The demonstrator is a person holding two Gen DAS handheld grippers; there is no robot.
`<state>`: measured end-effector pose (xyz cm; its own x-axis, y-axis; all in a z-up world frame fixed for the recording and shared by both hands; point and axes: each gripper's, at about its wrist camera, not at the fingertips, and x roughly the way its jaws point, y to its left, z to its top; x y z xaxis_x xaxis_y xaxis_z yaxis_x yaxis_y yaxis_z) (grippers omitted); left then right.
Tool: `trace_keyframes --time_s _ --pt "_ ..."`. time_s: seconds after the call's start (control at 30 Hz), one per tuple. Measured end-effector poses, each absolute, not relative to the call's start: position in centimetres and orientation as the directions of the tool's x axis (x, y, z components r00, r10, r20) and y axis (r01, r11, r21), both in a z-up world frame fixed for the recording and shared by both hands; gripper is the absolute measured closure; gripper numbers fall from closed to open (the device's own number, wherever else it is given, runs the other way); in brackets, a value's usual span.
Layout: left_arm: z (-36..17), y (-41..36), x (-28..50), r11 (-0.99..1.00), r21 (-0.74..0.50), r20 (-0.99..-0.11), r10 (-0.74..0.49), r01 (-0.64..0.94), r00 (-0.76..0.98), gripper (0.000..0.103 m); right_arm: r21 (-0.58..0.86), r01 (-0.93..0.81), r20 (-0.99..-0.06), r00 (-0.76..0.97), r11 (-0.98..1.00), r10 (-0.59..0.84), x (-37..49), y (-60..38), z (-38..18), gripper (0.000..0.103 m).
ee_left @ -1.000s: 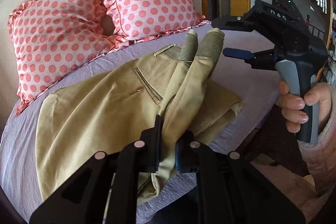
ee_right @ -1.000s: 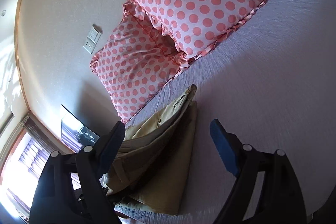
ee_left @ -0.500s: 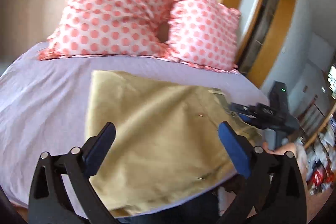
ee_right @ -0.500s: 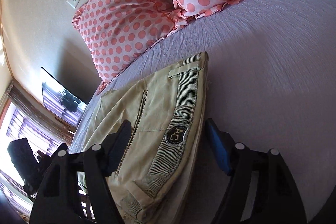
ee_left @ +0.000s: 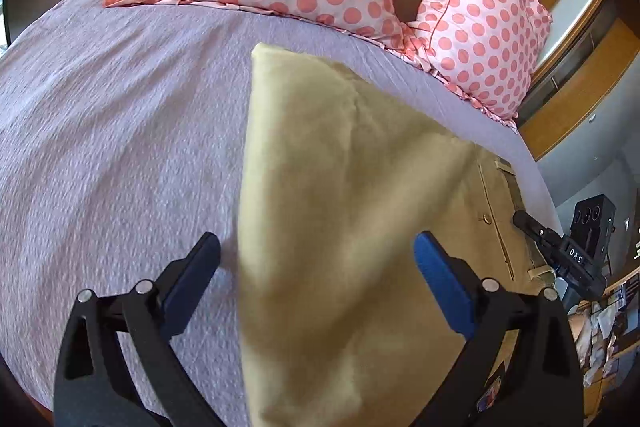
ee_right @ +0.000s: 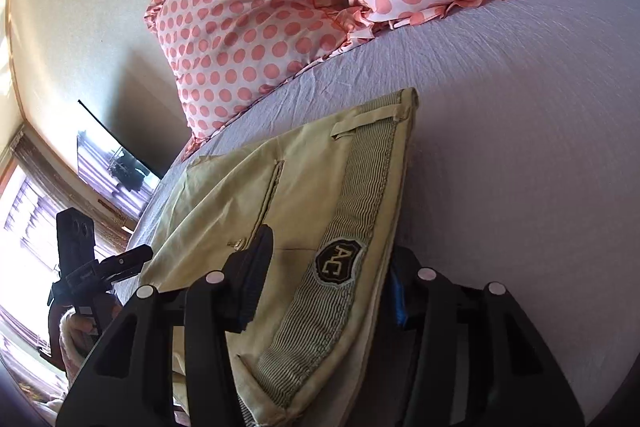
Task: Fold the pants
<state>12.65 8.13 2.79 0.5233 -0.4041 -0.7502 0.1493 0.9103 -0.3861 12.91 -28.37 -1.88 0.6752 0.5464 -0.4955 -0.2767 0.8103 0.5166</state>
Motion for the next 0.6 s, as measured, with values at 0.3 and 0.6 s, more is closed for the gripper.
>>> trace_keyframes --time_s 0.3,0.6 --pt "2.9 6.9 16.7 0.901 -0.402 -0.773 -0.431 0.166 0.465 0.031 0.620 -0.334 -0.452 0.589 0.710 0.670 14.5 -29.5 -2.1 0.088" --pt "5.9 7.5 19.6 0.879 -0.437 -0.717 -0.469 0.191 0.516 0.096 0.642 -0.380 -0.394 0.581 0.666 0.712 18.5 -29.2 2.2 0.091"
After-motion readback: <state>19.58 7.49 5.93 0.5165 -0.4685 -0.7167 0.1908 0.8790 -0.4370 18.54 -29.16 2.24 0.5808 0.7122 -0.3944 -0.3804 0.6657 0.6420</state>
